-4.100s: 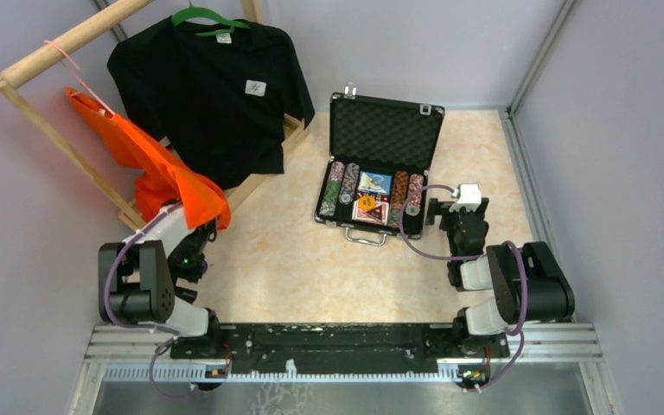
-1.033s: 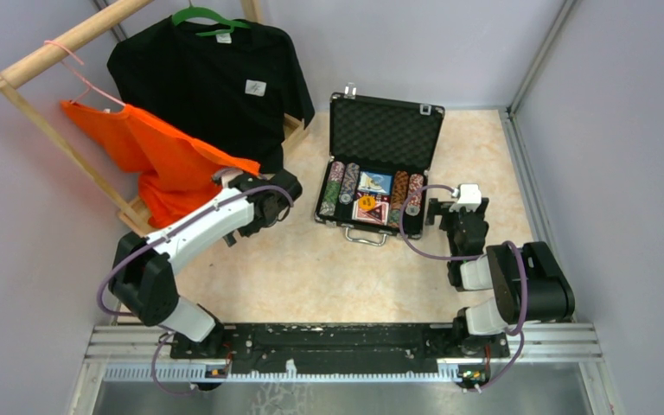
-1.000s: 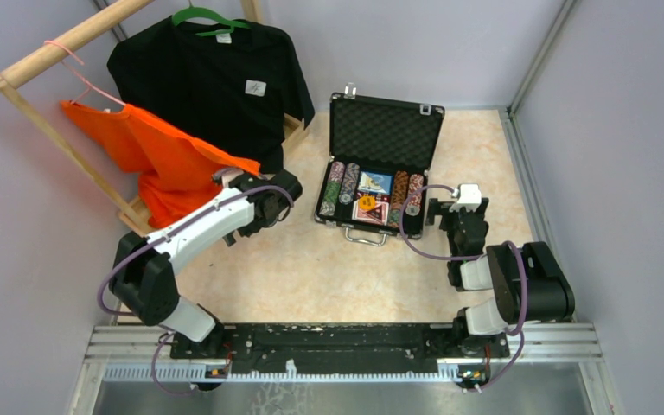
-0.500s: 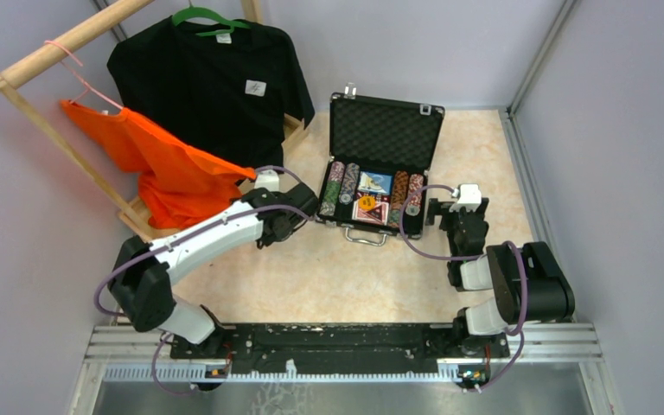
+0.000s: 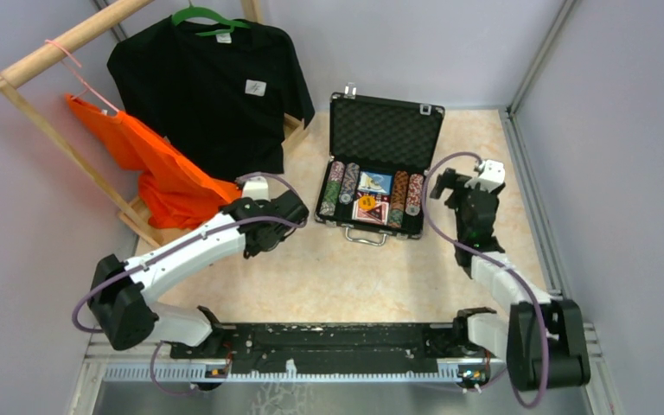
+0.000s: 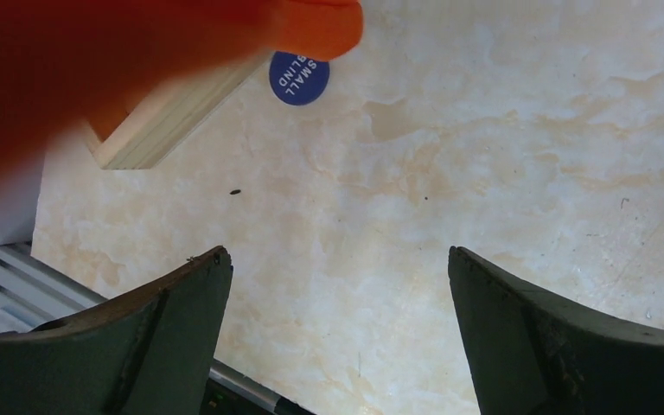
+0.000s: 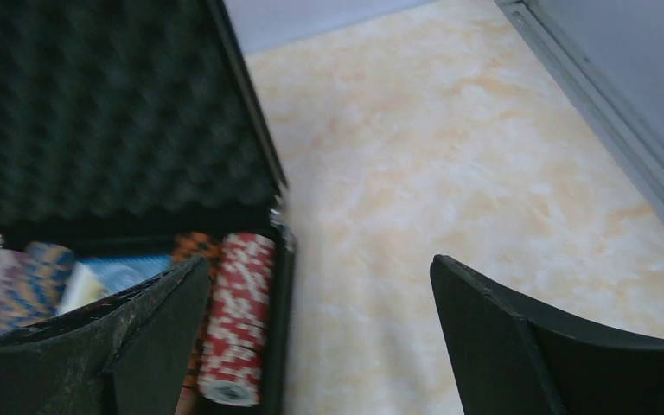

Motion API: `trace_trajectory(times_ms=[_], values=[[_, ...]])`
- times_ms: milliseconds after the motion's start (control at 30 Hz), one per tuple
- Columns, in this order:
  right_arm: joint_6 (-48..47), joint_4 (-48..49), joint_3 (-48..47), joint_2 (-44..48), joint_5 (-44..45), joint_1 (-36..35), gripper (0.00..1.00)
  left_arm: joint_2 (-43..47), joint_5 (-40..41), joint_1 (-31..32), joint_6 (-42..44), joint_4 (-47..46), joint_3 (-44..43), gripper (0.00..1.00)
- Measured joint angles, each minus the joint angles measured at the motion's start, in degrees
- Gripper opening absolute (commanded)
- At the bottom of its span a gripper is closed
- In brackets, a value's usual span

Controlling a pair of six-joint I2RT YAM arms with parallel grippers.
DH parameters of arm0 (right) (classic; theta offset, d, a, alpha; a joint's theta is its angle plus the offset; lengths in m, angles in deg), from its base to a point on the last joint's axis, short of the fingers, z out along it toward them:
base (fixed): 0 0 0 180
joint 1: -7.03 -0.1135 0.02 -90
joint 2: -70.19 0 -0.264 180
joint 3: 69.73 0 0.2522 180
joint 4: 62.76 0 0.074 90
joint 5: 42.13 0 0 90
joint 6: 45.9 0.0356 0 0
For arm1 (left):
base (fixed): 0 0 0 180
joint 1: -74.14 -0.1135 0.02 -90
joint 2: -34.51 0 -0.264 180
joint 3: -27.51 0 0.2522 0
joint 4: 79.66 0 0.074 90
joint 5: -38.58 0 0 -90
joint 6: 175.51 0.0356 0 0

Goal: Pack up texas hold em set

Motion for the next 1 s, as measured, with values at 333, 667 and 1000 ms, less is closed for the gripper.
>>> trace_trajectory(times_ms=[333,667,1000], values=[[16.4,-15.3,-6.3,3.6,-11.0,-9.4,0.99,-1.5,3.0,-0.6,-15.0,4.3,1.8,1.0],[19.7,-18.0,-6.4,-1.4,-19.8,-12.0,0.99,-12.3,4.6,-0.9,-43.7,11.0,4.9,0.94],[20.7,-14.1,-6.4,-5.9,-26.9,-12.0,0.95,-0.7,7.9,-12.8,-34.3,-9.9,19.0,0.91]])
